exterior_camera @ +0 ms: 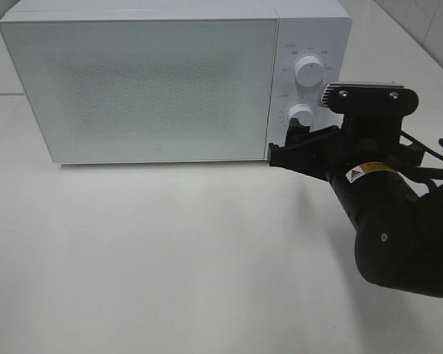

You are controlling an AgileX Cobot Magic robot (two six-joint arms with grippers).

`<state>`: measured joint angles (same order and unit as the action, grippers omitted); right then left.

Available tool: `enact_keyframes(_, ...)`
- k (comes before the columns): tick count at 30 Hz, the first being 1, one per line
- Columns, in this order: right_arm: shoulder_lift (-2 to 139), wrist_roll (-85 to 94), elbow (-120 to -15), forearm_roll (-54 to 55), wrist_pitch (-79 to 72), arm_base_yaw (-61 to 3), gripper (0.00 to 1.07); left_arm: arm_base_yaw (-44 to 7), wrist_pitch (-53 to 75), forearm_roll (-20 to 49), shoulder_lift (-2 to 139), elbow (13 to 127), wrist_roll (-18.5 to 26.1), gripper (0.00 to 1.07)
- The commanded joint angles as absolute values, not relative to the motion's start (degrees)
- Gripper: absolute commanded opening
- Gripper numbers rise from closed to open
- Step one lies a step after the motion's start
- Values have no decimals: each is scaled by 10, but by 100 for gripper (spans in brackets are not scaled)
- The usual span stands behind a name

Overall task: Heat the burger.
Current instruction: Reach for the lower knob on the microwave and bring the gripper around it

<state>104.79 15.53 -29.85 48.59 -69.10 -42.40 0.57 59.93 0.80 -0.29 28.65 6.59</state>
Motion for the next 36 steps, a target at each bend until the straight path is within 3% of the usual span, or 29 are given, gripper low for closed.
enact_keyframes(1, 1060, 171, -317, 487, -738, -418, 78, 7, 594, 7, -18, 284, 62, 84)
enact_keyframes(25, 1187, 168, -450, 404, -667, -336, 76, 7, 594, 7, -18, 284, 62, 84)
enact_keyframes(36, 1196, 160, -457, 405, -669, -320, 76, 7, 594, 7, -18, 284, 62, 84)
